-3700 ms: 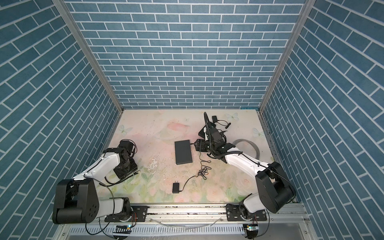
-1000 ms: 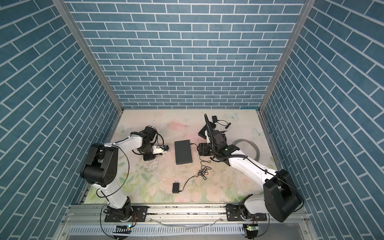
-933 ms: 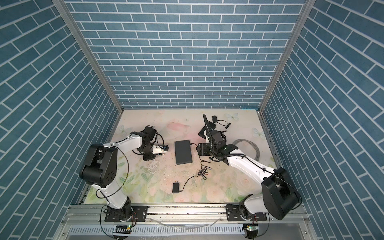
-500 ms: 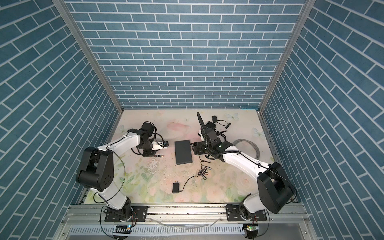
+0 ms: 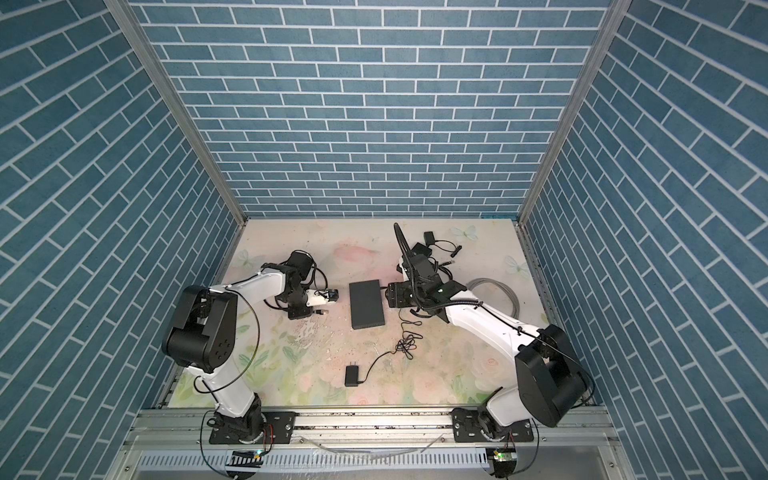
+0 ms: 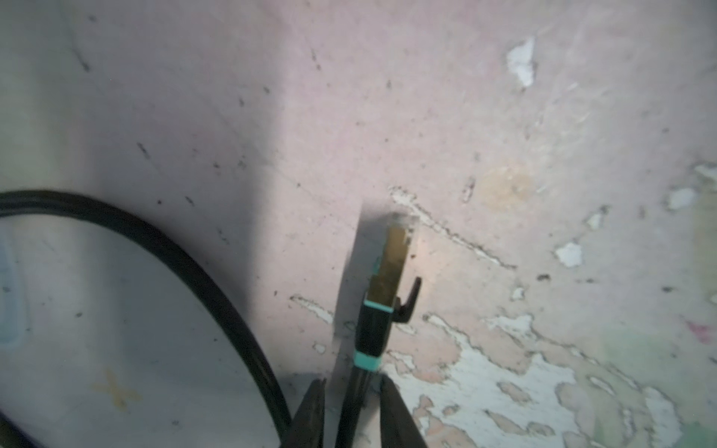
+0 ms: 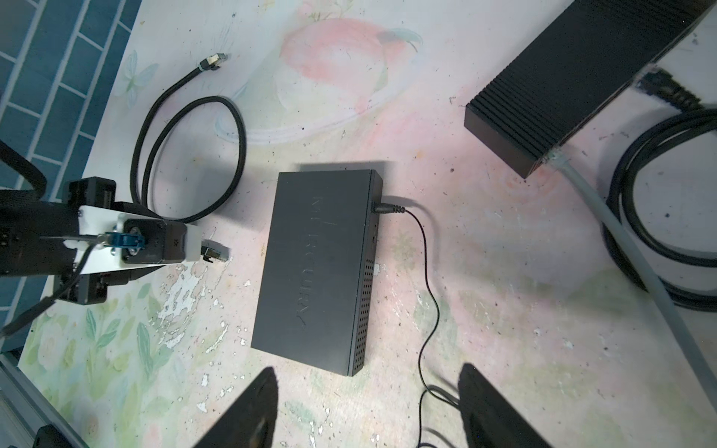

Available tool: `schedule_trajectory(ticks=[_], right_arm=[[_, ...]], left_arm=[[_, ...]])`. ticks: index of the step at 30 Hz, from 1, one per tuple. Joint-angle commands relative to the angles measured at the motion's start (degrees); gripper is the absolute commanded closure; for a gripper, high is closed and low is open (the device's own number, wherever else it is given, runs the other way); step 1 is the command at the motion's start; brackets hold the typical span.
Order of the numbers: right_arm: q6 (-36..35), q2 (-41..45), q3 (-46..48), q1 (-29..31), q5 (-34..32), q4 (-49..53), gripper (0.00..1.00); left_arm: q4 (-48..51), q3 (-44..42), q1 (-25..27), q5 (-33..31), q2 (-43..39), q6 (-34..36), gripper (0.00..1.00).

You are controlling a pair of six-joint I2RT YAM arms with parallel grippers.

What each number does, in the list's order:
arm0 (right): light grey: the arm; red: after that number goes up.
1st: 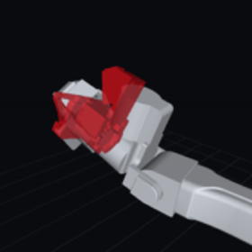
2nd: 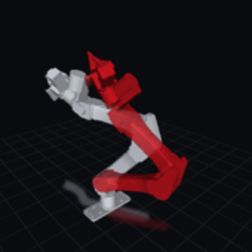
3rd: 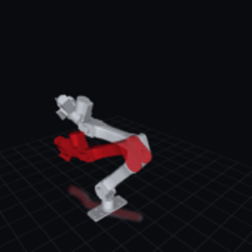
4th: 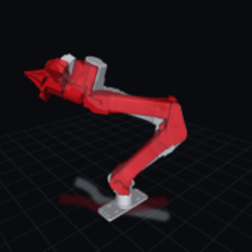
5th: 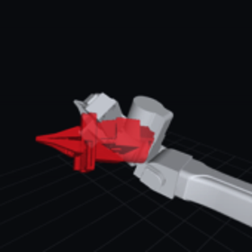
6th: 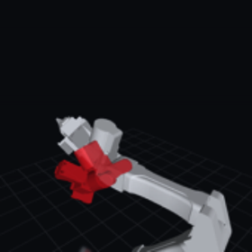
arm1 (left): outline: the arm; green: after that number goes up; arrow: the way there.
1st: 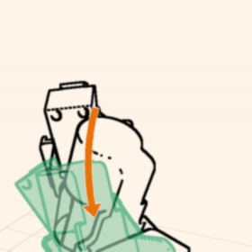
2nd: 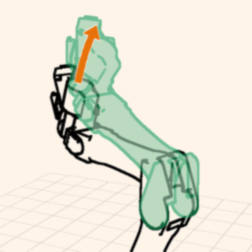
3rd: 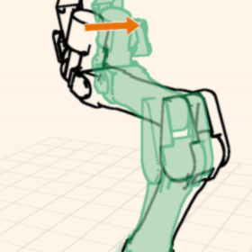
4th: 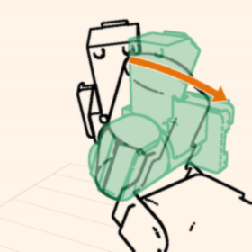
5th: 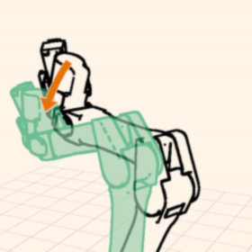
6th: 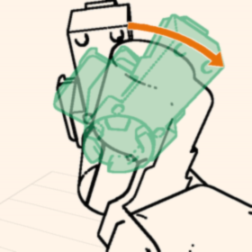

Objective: Insert the plug into the switch port

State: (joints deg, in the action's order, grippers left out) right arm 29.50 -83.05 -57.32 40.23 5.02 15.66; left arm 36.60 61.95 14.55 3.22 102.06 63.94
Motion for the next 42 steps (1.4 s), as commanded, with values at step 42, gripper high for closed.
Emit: schedule_trajectory(ticks=[42], right_arm=[[-14.0,-20.9,-1.5,2.0,40.3,-45.9,0.67]], left_arm=[[23.2,21.4,2.3,29.1,-1.4,2.0,1.0]])
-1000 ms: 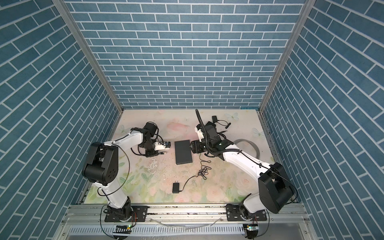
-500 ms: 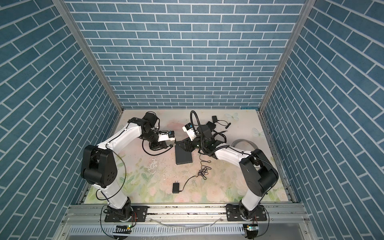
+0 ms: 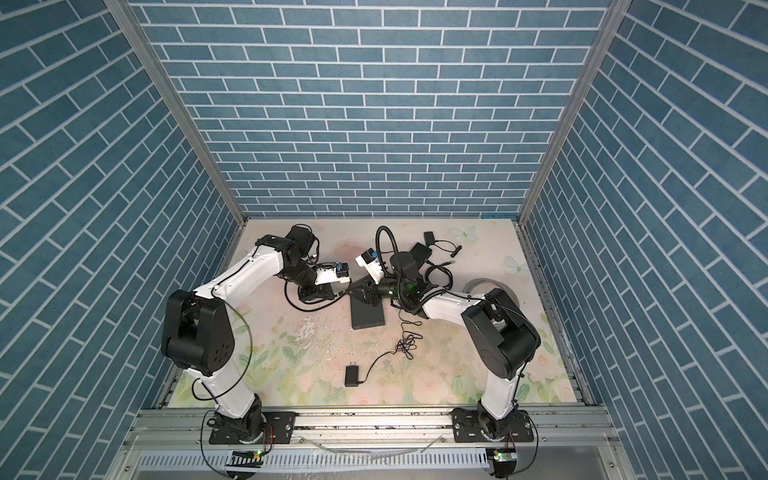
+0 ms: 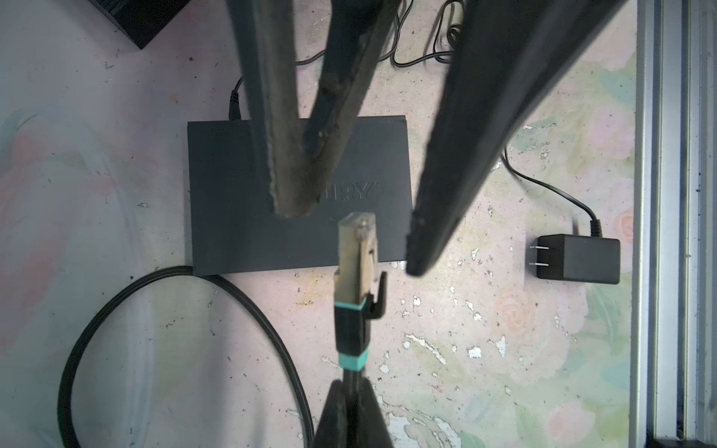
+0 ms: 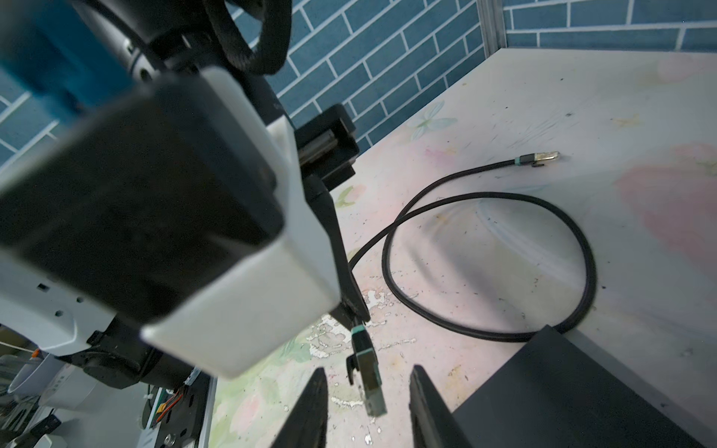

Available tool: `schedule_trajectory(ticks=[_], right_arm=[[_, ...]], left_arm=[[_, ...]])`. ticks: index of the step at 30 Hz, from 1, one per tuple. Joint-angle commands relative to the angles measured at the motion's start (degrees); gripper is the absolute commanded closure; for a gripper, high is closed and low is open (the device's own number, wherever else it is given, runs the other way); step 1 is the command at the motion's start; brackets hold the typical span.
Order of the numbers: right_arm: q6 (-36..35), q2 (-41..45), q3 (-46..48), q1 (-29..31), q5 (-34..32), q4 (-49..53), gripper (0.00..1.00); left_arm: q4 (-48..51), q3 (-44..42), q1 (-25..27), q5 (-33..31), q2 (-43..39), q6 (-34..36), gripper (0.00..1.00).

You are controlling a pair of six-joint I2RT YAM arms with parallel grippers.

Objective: Insert the plug into the switch port

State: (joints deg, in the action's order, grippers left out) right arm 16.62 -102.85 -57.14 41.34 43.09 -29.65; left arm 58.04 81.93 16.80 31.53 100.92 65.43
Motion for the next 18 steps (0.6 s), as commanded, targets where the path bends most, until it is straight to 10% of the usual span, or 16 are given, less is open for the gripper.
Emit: schedule_trajectory(ticks=[1,18], right_arm=[[-1.7,-1.3,-1.9,1.0,1.8,0.1,0.68],[-1.9,-3.2,-4.5,2.2,1.4,-0.2,0.74]], left_arm=[[1.3,1.4,0.0,0.7,-0.3,0.1,1.0],[2.8,1.5,0.0,-0.2,-0.3,0.4,1.0]])
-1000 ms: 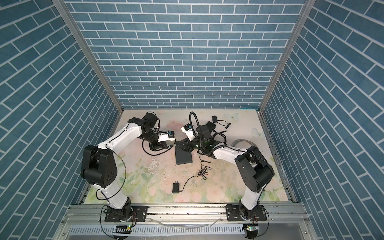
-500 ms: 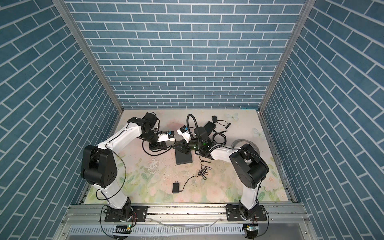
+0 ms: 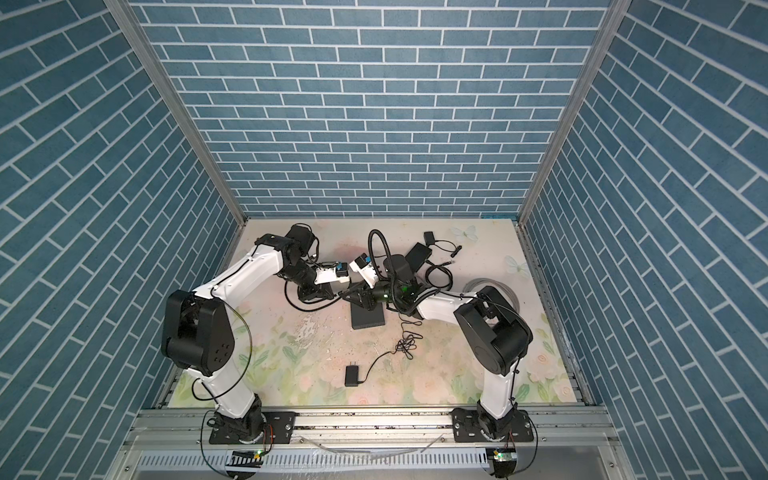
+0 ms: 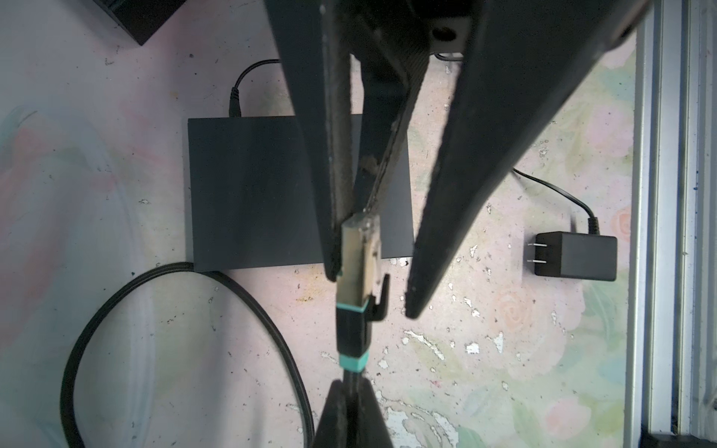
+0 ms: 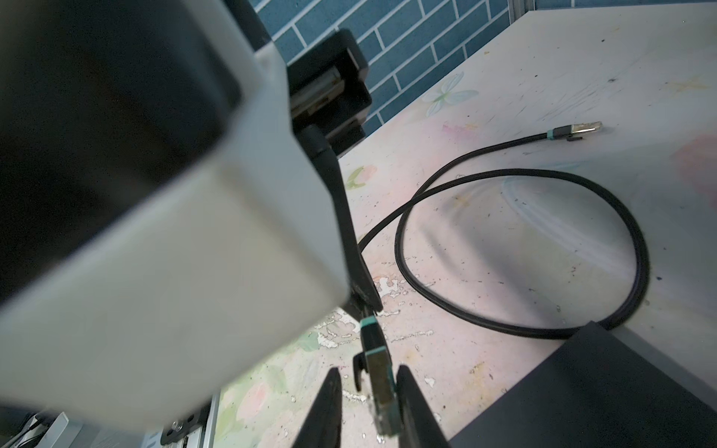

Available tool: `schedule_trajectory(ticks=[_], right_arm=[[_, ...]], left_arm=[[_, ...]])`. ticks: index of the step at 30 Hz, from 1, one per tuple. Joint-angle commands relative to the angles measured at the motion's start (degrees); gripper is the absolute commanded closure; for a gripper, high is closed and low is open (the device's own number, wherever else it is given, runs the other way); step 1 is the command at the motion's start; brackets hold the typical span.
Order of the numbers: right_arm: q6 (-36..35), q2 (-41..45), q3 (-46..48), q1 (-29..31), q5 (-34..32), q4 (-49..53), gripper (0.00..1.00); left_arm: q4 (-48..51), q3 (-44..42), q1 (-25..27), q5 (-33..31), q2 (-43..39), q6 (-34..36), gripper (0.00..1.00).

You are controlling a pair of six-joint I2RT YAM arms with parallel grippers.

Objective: Insert the plug into the switch port

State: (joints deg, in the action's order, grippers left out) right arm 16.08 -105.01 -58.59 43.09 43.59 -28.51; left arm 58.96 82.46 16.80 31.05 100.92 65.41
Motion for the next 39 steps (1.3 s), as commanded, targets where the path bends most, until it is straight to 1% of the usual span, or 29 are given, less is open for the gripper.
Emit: schedule_trajectory(ticks=[1,3,5,9,10,14,17,18,19,22,25,28,29,30,31,34,36,39], right_arm=[[-1.5,-1.1,-3.4,0.5,0.9,-1.2,0.74],[-1.7,-1.4,-3.7,0.5,1.3,-1.0,0.76],[-1.8,-1.6,-4.2,0.5,1.7,-0.3,0.82],[-1.7,-1.5,-4.6,0.6,2.5,-0.1,0.89],[-1.7,-1.4,-4.6,0.7,2.6,0.1,1.0],[-1.8,-0.5,-3.7,0.8,1.9,1.7,1.0],[-1.0,0.3,-2.6,0.9,0.6,2.5,1.0],[-0.3,0.5,-2.3,0.9,0.3,2.7,1.0],[1.0,0.8,-2.0,0.9,-0.2,2.8,1.0],[6.8,1.4,-2.0,0.9,-2.3,3.1,1.0],[15.5,1.6,-3.0,0.8,-4.1,3.0,1.0],[23.1,2.0,-3.2,0.9,-4.8,2.3,1.0],[25.8,2.2,-2.9,0.8,-5.2,1.3,1.0],[29.1,2.3,-2.4,0.7,-5.8,0.5,1.0],[31.2,2.5,-2.2,0.8,-6.1,0.2,1.0],[35.8,3.1,-1.5,0.8,-6.5,-0.6,1.0],[37.4,3.8,-1.2,0.7,-7.8,0.1,1.0],[38.9,4.4,-1.2,0.8,-8.1,0.5,1.0]], left_arm=[[2.0,0.9,0.0,0.6,-0.3,0.5,1.0],[1.6,0.7,0.0,0.8,-0.4,0.3,1.0],[1.1,0.4,0.1,0.7,-0.5,0.1,0.99],[0.9,0.3,0.0,1.2,-0.6,-0.1,0.98],[0.5,0.3,0.0,0.9,-0.7,-0.2,0.96],[-6.4,-2.3,0.0,-2.4,-2.3,-3.5,0.83],[-12.2,-5.2,-0.3,-3.4,-4.7,-5.5,0.78],[-14.1,-6.2,-0.4,-3.6,-5.5,-6.0,0.69],[-16.6,-7.7,-0.5,-4.2,-6.6,-6.8,0.64],[-21.8,-11.3,-0.5,-3.3,-10.2,-8.3,0.59],[-28.8,-16.5,-0.2,-1.5,-14.1,-11.0,0.57],[-38.8,-23.3,0.7,-3.9,-18.1,-14.6,0.53],[-40.5,-24.7,0.9,-4.4,-18.9,-15.1,0.51],[-41.7,-25.7,1.3,-4.9,-19.6,-15.6,0.49],[-41.6,-26.2,1.8,-5.1,-19.9,-15.5,0.49],[-38.4,-25.3,3.3,-6.1,-19.1,-13.9,0.5],[-36.9,-24.7,3.8,-6.9,-18.0,-13.3,0.5],[-39.7,-26.0,4.0,-8.5,-17.5,-13.5,0.51]])
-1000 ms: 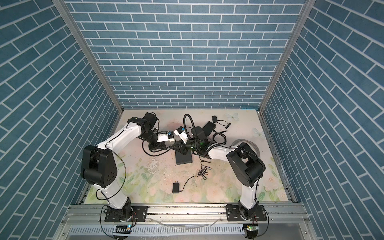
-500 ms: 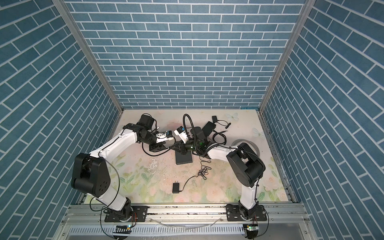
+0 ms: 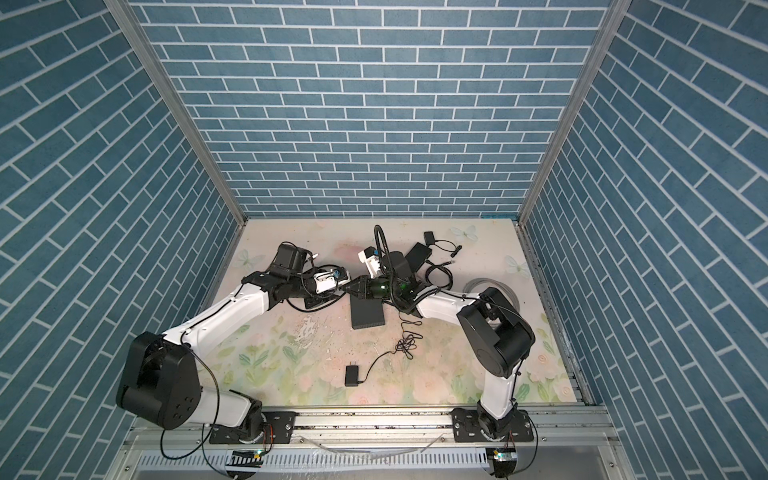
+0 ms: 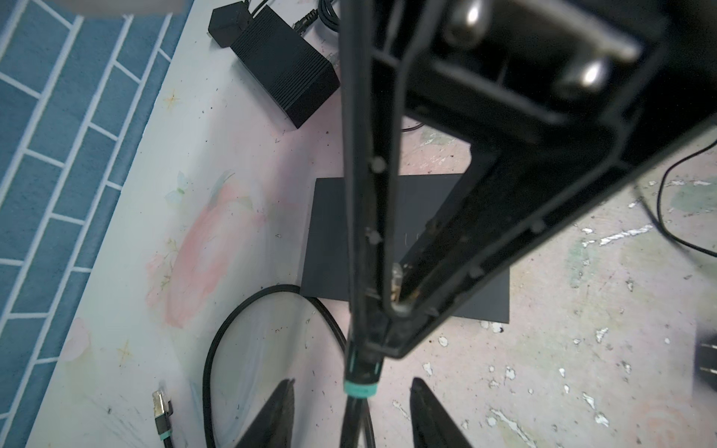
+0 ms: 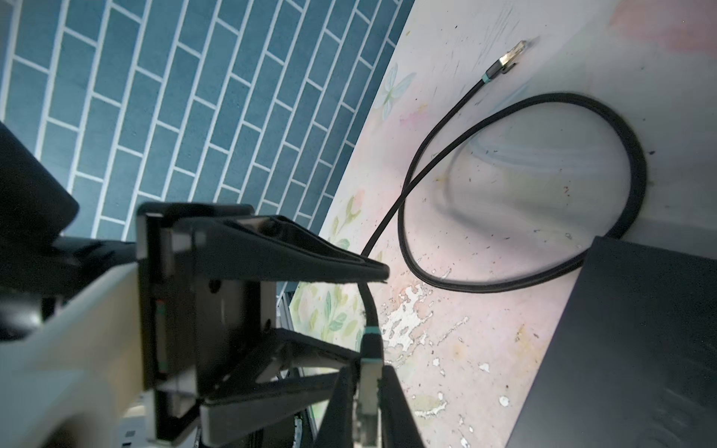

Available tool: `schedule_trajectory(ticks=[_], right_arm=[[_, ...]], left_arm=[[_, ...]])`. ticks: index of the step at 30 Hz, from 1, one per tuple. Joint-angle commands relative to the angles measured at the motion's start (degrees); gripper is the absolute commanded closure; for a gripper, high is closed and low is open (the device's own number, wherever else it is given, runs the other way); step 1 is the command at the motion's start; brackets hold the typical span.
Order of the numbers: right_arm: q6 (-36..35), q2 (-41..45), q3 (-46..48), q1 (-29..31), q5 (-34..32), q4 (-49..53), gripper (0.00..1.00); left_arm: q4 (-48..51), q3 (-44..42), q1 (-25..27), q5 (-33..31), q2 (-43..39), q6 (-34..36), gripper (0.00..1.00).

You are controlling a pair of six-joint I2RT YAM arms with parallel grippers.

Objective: Insert the plug into the switch port

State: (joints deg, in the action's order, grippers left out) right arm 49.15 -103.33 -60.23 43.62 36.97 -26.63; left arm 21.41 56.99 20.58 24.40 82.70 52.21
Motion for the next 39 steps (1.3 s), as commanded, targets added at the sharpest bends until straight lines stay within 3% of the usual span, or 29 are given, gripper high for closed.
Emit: schedule_trajectory(ticks=[1,8,18,28,39], right_arm=[[6.6,2.9,0.4,0.2,-1.3,-1.2,1.0],[10.0,3.0,0.5,0.2,-0.3,-1.5,1.0],[13.9,3.6,1.7,-1.0,-1.4,-1.0,1.0],[15.0,3.7,2.4,-1.4,-3.3,-1.9,1.0],[15.3,3.1,2.3,-1.5,-4.2,-1.4,1.0]], left_arm=[[-3.0,-1.0,0.3,-2.1,0.7,-0.4,0.52],[-7.4,-3.0,0.0,1.3,0.5,-2.1,0.62],[-17.5,-6.4,-1.7,7.5,0.0,-7.2,0.62],[-15.3,-6.2,-3.7,13.4,-0.2,-6.3,0.7],[-15.7,-6.6,-4.5,15.8,-0.7,-5.9,0.7]])
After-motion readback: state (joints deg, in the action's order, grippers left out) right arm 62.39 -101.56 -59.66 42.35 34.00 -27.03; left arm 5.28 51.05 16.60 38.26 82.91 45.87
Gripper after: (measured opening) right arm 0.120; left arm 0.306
